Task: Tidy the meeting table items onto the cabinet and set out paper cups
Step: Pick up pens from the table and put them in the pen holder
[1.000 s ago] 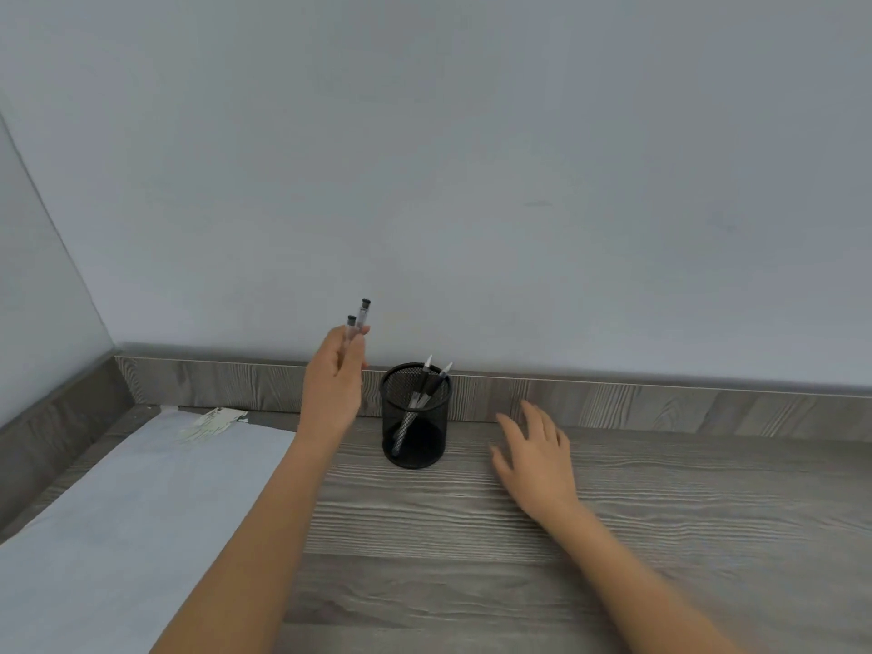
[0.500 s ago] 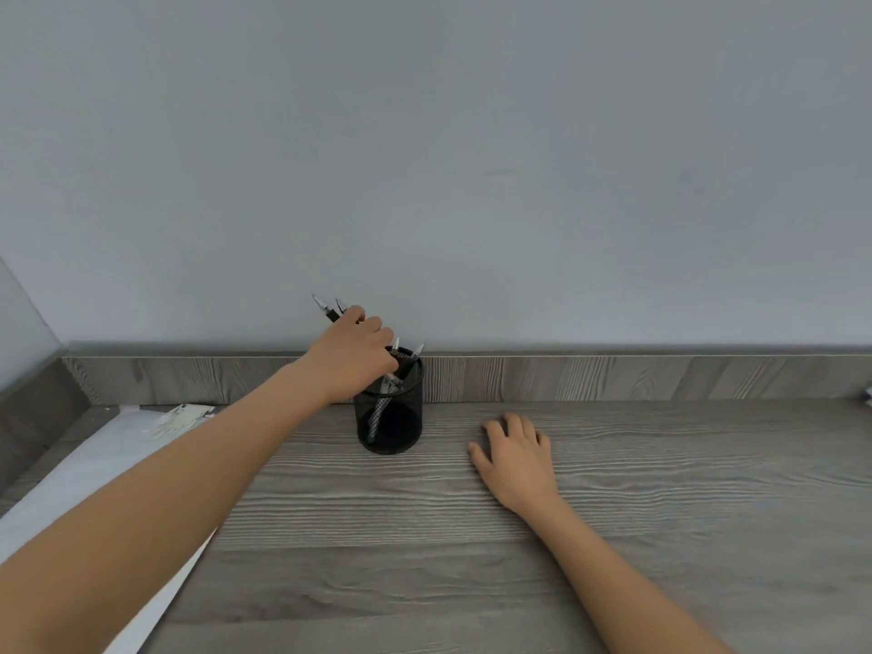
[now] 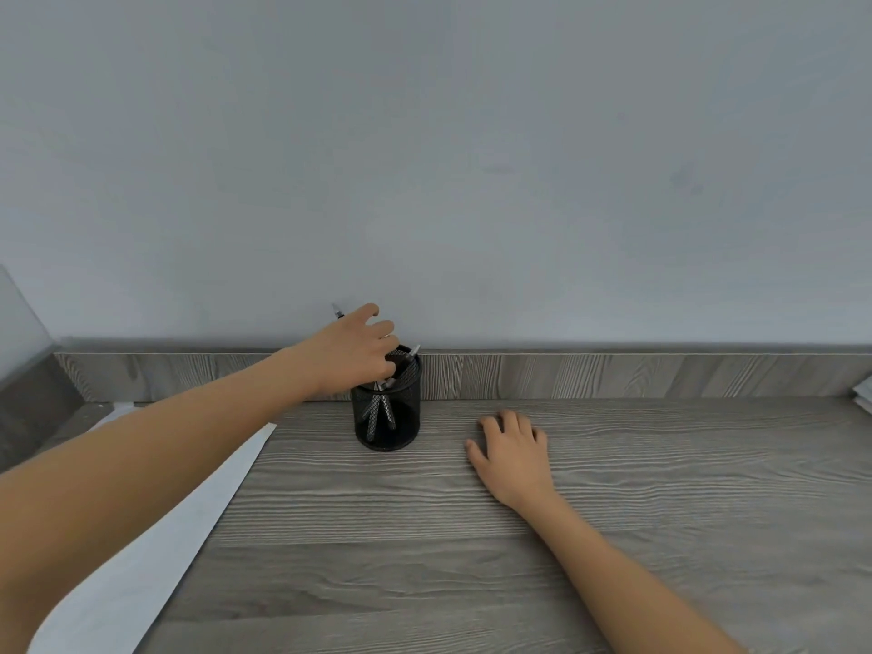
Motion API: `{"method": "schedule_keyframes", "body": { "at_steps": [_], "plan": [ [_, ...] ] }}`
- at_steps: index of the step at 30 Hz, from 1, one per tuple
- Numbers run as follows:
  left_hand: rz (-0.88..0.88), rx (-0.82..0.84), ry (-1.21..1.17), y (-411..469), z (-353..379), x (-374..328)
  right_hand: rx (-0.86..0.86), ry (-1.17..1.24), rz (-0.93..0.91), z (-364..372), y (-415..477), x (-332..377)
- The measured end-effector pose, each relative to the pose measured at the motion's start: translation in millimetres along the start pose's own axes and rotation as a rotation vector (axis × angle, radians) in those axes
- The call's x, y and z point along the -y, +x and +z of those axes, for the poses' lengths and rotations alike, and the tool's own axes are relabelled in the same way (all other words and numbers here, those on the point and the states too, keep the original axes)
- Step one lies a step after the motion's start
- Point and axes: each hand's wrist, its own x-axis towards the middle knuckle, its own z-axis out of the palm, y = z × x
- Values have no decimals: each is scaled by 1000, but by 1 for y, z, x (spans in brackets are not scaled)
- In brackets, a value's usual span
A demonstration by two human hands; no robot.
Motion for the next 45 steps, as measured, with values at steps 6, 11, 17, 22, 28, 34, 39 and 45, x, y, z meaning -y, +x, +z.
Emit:
{"method": "schedule_keyframes", "body": {
  "at_steps": [6,11,17,22,28,34,39,45],
  "plan": [
    [87,-33,33,3,-1,-3,8,-4,-1,-1,0,1],
    [104,0,53,4,1,-3,5,-1,3,-2,-1,1],
    [78,-61,117,7,2,2,7,1,6,-2,-1,1],
    [87,-63,83,8,1,3,0,5,6,-2,-2,2],
    [50,264,-64,15,0,0,-8,10,8,-3,-3,2],
    [27,21,51,3,-4,5,-15,10,7,-3,-3,2],
    [-185,-220,1,-22,-14,0,-16,6,4,-2,-2,1],
    [-637,-385,-388,-65,-14,-72,-38,6,11,-1,0,1]
  ]
}}
